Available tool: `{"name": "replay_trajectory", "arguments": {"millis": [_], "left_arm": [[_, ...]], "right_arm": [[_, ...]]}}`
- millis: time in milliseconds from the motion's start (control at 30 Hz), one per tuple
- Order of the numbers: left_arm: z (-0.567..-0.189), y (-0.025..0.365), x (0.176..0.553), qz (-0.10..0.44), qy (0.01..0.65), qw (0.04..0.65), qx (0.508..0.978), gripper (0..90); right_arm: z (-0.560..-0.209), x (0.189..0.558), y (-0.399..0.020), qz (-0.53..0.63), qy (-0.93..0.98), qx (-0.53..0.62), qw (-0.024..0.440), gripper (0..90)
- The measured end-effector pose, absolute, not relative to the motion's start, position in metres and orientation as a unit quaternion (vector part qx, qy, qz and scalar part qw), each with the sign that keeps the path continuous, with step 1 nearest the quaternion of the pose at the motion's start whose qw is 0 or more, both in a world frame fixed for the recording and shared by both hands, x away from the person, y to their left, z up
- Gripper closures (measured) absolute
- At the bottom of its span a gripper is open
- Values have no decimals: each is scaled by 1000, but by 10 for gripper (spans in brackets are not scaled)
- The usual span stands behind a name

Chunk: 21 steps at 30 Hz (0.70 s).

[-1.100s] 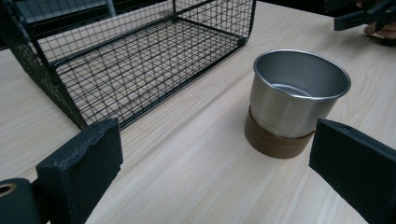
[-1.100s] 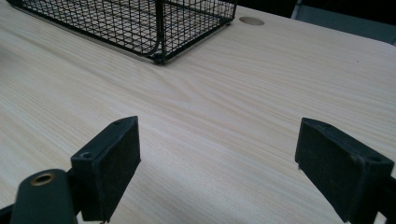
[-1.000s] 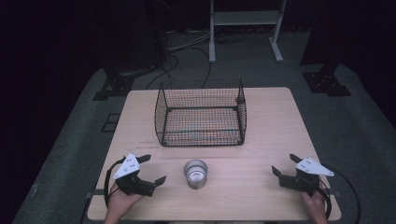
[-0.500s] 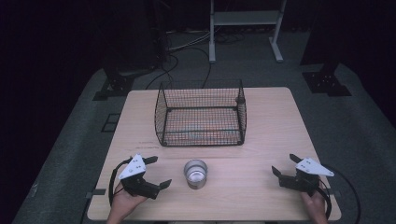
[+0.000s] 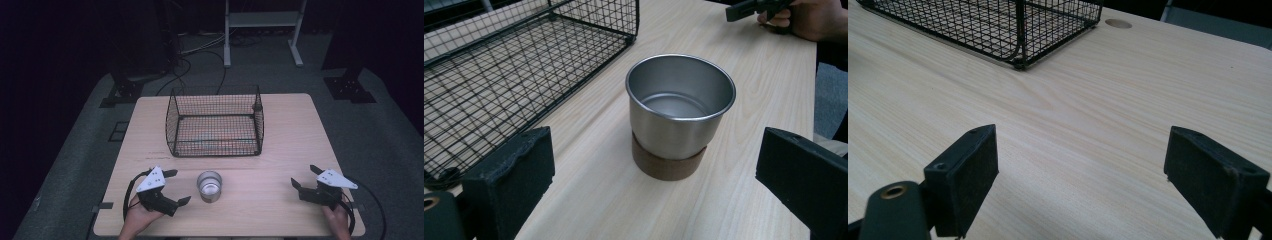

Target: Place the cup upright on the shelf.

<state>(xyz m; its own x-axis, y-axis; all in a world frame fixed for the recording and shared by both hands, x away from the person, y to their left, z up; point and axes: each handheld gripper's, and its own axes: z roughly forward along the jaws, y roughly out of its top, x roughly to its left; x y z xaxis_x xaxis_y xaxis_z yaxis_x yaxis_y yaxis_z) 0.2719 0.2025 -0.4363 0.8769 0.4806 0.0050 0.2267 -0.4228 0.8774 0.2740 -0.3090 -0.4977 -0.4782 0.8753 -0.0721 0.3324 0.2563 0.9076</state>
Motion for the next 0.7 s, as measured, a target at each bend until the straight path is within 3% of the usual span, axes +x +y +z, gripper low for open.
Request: {"name": "replay_trajectory", "arguments": {"millis": [700], "left_arm": [[-438, 181, 279, 105, 188, 477, 852, 13]], "right_arm": [[-498, 274, -309, 450, 732, 412, 301, 134]]}}
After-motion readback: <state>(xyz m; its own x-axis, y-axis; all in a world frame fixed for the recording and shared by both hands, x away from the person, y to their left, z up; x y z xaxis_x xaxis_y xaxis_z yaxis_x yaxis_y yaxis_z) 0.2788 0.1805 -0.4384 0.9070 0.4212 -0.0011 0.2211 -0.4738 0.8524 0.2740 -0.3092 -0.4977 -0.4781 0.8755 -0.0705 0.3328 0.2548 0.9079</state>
